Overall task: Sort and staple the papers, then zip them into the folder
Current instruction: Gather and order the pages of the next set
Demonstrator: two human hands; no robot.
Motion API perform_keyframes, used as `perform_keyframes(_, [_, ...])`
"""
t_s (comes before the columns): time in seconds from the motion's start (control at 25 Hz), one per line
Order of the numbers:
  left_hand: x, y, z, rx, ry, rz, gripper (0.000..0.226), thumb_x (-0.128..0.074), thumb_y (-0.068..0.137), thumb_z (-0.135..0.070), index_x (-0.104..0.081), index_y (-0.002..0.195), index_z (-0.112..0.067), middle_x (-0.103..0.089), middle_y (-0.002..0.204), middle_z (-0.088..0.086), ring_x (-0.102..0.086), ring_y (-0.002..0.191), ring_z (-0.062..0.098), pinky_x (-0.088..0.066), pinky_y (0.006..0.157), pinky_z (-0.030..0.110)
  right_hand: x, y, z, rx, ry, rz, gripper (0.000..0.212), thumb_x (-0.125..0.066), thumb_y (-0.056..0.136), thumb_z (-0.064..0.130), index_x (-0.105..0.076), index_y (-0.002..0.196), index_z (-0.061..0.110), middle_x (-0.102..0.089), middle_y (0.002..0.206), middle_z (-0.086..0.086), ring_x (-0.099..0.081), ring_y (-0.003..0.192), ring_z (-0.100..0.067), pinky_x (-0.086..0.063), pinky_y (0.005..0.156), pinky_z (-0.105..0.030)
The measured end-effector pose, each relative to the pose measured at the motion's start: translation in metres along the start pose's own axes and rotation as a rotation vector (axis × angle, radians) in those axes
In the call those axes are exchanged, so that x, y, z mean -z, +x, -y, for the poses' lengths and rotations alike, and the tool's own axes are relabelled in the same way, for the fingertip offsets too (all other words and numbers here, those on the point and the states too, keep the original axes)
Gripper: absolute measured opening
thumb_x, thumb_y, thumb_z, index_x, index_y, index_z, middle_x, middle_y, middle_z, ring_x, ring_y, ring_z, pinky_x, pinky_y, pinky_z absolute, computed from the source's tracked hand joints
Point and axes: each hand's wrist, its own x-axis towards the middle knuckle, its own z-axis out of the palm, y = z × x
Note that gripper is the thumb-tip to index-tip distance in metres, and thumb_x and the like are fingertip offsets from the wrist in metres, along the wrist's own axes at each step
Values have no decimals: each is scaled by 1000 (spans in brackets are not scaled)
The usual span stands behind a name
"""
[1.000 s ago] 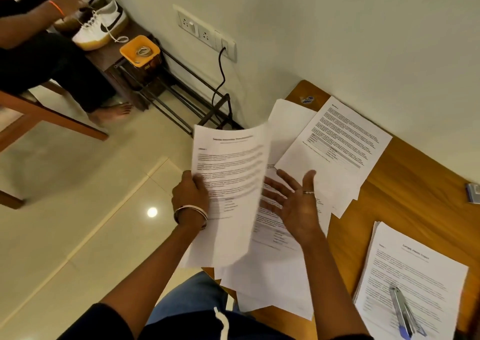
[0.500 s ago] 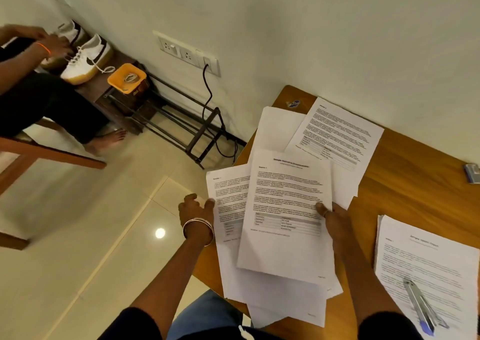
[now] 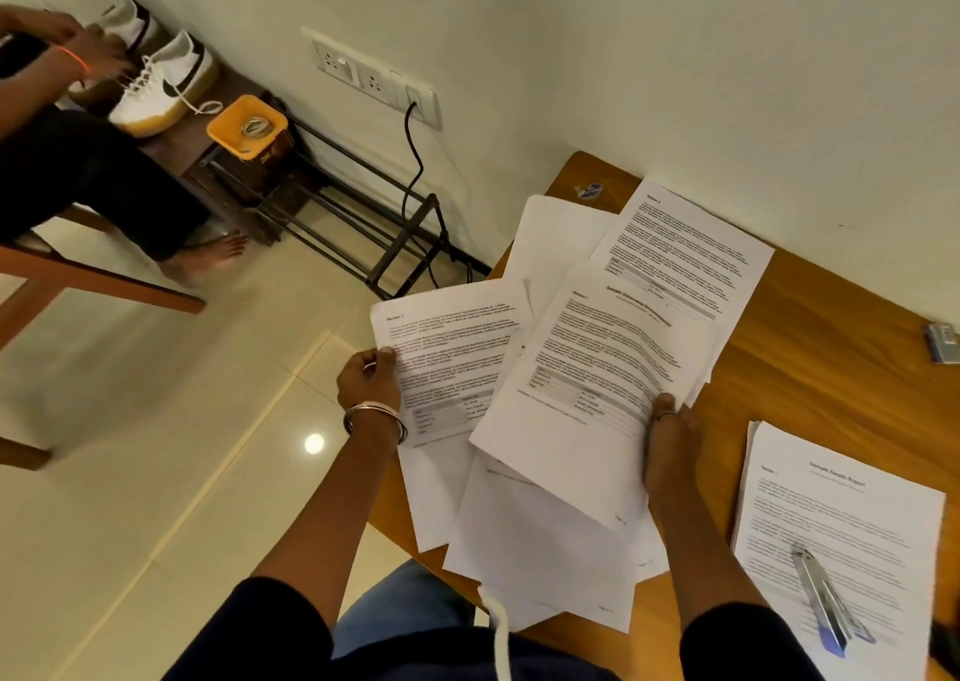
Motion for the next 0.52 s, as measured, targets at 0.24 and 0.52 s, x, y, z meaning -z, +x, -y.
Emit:
perform_keyframes(0.24, [5, 6, -7, -45, 39, -37, 22, -61, 88, -24, -65, 102, -8, -62, 89, 4, -56, 78, 19, -40, 71, 26, 3, 1, 0, -31, 7, 5, 29, -41, 101, 31, -56, 115, 10, -63, 95, -6, -60, 84, -23, -54, 77, -38])
perform_keyframes(0.52, [-1, 33, -26, 23, 20, 163, 31, -65, 82, -18, -60, 113, -20, -64, 89, 4, -64, 81, 26, -54, 71, 34, 1, 4, -1, 32, -92, 31, 25, -40, 102, 28, -55, 113, 12, -59, 99, -6, -57, 92, -26, -48, 73, -33])
